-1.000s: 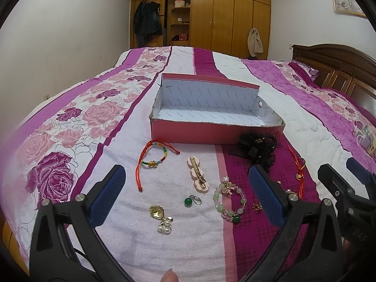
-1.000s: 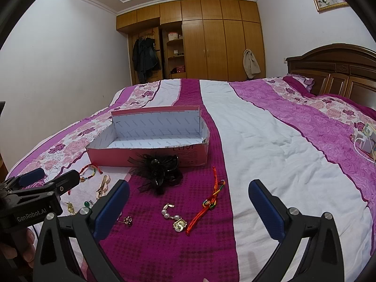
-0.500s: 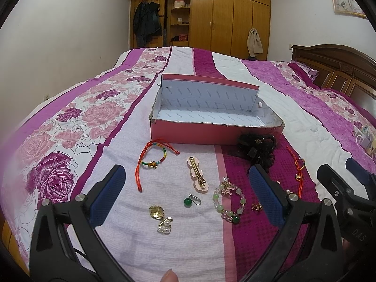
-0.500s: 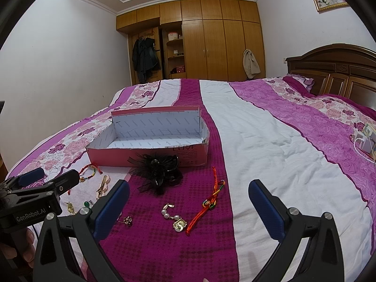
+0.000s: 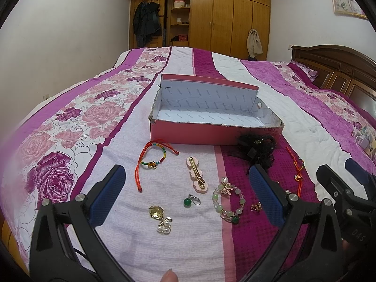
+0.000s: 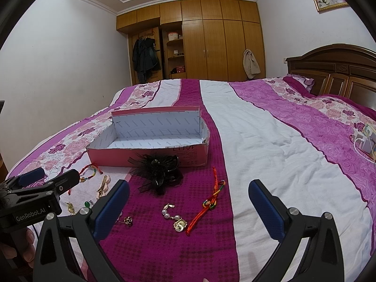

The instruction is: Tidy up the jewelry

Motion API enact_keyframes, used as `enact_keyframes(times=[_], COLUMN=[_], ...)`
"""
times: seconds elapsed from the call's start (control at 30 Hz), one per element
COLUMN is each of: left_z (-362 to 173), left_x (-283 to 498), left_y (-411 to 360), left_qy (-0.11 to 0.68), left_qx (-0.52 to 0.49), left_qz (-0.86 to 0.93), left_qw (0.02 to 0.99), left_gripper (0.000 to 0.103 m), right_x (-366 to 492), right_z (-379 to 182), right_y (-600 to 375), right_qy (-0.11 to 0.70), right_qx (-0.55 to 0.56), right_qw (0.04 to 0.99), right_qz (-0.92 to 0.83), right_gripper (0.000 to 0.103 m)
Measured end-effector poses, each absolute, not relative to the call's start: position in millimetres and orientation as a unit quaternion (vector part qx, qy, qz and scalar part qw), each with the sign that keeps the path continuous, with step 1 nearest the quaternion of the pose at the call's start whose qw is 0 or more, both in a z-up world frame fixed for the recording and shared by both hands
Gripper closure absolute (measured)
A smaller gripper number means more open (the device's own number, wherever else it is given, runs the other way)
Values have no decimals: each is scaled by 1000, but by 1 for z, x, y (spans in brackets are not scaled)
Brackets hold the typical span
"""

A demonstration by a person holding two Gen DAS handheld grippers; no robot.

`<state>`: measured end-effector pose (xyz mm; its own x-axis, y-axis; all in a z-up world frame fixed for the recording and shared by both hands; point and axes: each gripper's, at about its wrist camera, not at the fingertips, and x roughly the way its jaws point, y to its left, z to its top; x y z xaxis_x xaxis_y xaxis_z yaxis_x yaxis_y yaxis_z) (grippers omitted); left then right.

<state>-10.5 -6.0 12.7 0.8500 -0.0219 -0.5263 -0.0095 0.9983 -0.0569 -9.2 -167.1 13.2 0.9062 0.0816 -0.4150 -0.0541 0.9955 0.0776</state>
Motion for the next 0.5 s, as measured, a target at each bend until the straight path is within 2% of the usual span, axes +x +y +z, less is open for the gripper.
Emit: enact_keyframes(times=[0.5], left_z=[19], left_x=[4], left_y=[10], left_qy=[279], left_qx=[-38], left_qz=[11], left_qw=[959], left_gripper=[5], right_x=[-2], right_z=[18], right_y=[-167], right_qy=[222], right_qx=[29], right_qw=[974], right_qz=[34], right_gripper=[0])
